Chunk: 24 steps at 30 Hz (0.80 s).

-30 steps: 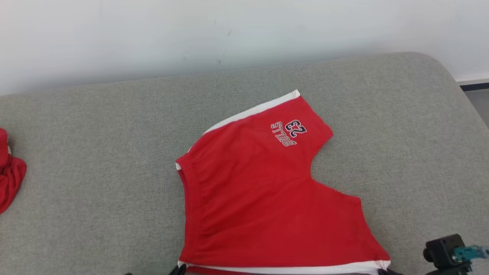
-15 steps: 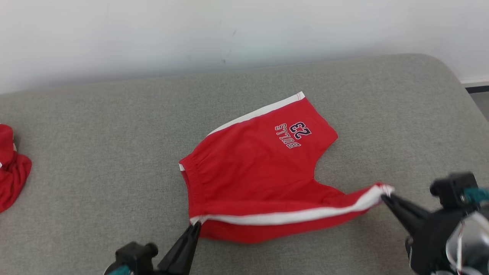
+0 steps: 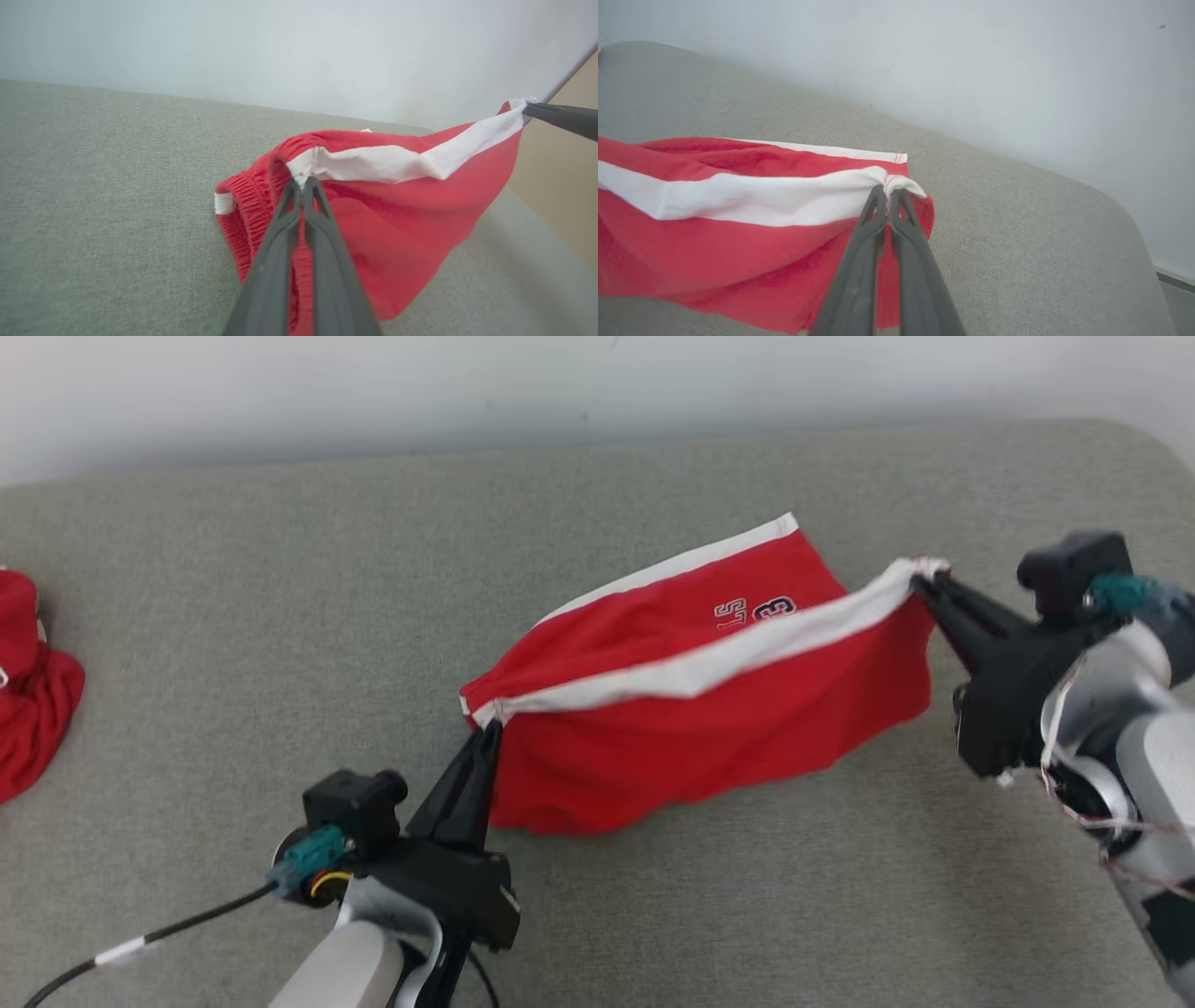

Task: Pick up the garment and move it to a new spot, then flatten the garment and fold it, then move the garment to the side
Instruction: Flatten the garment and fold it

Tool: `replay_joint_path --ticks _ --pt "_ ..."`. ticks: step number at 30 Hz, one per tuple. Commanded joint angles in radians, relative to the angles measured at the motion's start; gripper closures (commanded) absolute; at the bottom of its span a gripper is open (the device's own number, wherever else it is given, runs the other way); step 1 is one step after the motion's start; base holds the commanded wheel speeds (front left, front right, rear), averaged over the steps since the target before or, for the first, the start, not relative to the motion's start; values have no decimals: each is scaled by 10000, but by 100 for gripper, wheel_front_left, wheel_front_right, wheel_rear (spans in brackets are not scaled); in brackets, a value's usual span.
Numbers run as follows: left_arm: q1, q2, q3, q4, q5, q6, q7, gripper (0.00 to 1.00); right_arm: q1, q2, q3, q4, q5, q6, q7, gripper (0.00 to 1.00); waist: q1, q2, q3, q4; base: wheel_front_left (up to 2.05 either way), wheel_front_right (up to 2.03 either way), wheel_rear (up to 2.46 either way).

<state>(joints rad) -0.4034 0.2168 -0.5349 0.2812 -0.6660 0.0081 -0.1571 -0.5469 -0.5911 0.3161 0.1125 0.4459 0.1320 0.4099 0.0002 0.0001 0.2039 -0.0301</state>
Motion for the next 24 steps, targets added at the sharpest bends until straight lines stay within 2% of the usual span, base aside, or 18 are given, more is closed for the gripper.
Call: replay_joint_path --ticks 1,12,18,24 --pt "-284 -136 42 194 8 22 -68 100 -401 24 282 511 -45 -25 -201 100 -2 -1 460 376 0 0 0" --pt "-1817 -840 185 1288 69 147 -365 100 -2735 192 1166 3085 -71 -26 -1538 100 -2 -1 1495 1070 0 0 0" --pt "-2481 -1093 136 1843 88 41 -517 100 -3647 399 1687 4125 -57 -26 -2025 100 -2 -1 1820 1218 0 0 0" --pt "-2872 -1283 201 2287 92 166 -730 100 -4309 502 2010 5038 26 -26 -2484 100 -2 -1 2026 1281 0 0 0"
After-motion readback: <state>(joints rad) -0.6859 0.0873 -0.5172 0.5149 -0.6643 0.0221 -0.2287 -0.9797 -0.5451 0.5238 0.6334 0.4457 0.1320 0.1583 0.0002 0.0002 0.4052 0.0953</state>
